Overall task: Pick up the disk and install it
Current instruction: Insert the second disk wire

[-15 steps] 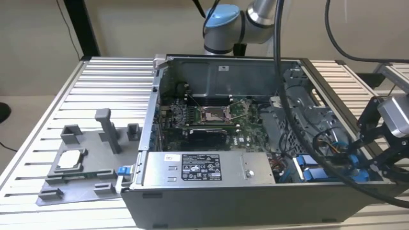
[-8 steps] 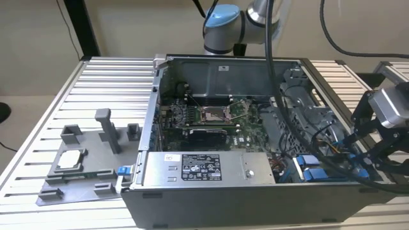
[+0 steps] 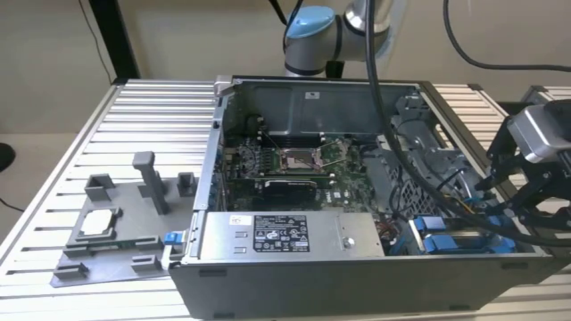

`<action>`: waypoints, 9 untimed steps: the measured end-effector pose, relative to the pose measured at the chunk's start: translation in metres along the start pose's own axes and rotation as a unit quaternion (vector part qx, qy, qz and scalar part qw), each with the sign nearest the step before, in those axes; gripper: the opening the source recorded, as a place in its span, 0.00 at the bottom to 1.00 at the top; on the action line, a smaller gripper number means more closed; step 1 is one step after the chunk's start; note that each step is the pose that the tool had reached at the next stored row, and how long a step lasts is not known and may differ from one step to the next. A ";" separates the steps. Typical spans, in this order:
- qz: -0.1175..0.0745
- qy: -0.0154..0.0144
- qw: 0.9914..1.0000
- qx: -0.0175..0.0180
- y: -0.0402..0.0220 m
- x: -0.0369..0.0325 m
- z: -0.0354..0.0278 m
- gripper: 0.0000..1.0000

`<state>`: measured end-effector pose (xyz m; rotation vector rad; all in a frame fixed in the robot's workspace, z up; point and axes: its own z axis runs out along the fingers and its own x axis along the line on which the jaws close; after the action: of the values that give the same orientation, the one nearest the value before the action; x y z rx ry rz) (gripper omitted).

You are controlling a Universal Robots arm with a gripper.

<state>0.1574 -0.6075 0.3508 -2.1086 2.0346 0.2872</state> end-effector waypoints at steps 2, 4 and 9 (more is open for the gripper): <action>0.000 0.000 1.000 0.001 0.0000 -0.0004 0.0004 0.00; 0.000 0.000 1.000 0.002 0.0001 -0.0031 0.0011 0.00; -0.001 0.000 1.000 0.002 0.0003 -0.0058 0.0019 1.00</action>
<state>0.1569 -0.6014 0.3506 -2.1081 2.0311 0.2834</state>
